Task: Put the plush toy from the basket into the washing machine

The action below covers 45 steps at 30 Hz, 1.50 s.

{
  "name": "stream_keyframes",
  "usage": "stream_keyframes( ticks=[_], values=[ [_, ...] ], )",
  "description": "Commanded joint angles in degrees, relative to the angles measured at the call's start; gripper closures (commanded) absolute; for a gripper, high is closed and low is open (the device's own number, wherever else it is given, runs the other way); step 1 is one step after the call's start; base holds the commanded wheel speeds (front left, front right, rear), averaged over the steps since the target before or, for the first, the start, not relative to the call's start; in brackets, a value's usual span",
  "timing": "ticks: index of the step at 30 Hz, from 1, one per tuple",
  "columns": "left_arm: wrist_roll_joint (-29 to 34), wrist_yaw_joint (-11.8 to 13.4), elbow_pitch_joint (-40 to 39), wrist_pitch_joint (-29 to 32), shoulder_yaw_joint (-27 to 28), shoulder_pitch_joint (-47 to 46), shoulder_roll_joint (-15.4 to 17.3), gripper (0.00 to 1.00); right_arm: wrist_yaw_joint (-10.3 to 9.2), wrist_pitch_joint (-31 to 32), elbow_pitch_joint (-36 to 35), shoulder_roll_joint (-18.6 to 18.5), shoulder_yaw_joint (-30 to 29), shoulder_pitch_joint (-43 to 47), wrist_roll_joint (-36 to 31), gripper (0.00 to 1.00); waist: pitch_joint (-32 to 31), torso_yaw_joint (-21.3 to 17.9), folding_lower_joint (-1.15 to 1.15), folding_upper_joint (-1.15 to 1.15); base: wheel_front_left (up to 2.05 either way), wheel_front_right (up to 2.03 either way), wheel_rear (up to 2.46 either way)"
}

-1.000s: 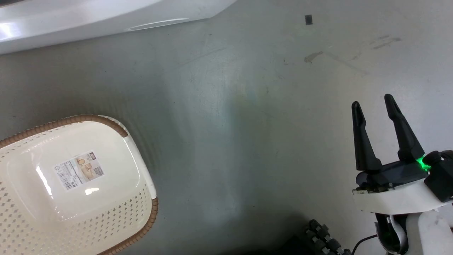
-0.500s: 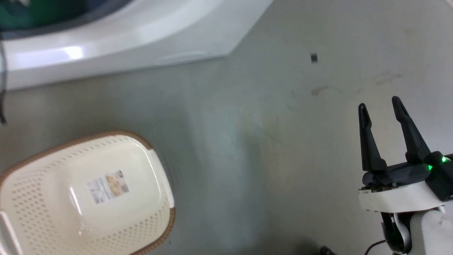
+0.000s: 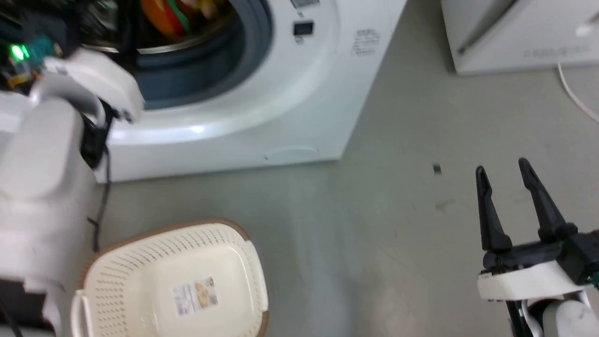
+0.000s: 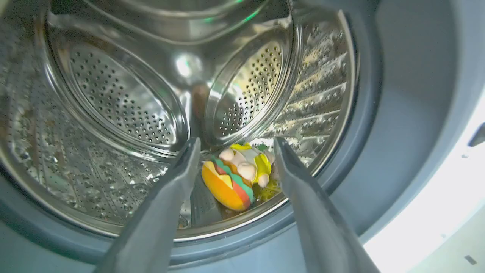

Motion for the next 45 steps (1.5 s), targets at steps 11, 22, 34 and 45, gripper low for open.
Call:
stream_keyframes(
  ticks=[11, 22, 34, 45],
  values=[
    [1.6, 9.5, -30.4, -0.3, 10.3, 31.5, -4.6, 0.00, -0.05, -0.3, -2.4, 0.1, -0.8, 4.8, 0.4, 0.00, -14.0, 6.2, 0.01, 0.00, 0.00, 0.00, 0.00],
    [7.3, 10.5, -42.0, -0.3, 13.6, 51.2, -9.8, 0.00, -0.05, -0.3, -4.0, 0.1, 0.7, 7.6, 1.4, 0.00, -17.4, 7.7, 0.01, 0.00, 0.00, 0.00, 0.00],
    [11.8, 10.1, -41.3, -0.3, 13.0, 61.2, -13.6, 0.00, -0.05, -0.3, -2.6, 0.1, 1.6, 10.2, 1.2, 0.00, -19.2, 7.7, 0.01, 0.00, 0.00, 0.00, 0.00],
    [12.4, 9.2, -38.9, 0.1, 13.7, 61.5, -15.0, 1.00, 0.00, 0.1, -0.8, 0.0, 1.6, 10.7, 1.1, 1.00, -19.8, 7.7, 0.01, 0.00, 0.00, 0.00, 0.00]
  ],
)
